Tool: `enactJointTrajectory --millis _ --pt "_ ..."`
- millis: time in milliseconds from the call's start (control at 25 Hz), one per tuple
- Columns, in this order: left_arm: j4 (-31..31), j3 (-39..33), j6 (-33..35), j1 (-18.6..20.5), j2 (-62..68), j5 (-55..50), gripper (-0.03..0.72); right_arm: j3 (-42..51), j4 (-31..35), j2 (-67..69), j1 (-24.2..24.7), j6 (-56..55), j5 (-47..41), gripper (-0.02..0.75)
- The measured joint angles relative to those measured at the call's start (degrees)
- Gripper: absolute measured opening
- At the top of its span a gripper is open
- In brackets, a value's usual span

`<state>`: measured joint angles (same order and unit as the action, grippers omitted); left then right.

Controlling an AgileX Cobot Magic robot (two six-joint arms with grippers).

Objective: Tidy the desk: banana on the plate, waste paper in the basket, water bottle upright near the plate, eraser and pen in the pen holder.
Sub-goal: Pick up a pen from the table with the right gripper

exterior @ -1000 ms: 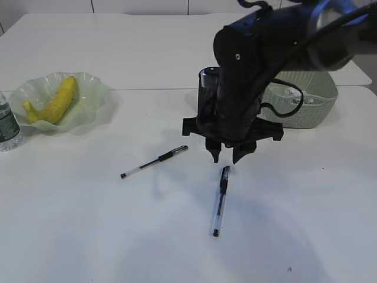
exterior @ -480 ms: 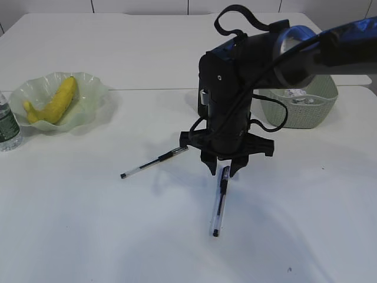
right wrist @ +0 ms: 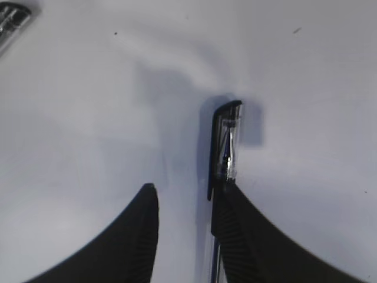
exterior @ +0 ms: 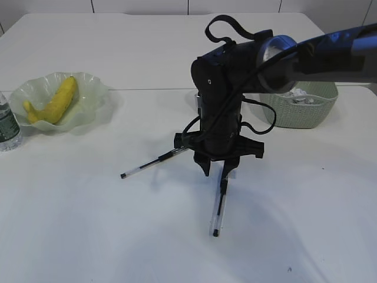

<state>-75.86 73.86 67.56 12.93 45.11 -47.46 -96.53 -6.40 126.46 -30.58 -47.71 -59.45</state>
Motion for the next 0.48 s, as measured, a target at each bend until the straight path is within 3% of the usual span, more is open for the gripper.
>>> enactJointTrajectory --millis 480 --pt "0.44 0.0 0.0 0.0 0.0 0.0 0.443 -0.13 -0.1 0.13 1.9 0.0 -0.2 0.263"
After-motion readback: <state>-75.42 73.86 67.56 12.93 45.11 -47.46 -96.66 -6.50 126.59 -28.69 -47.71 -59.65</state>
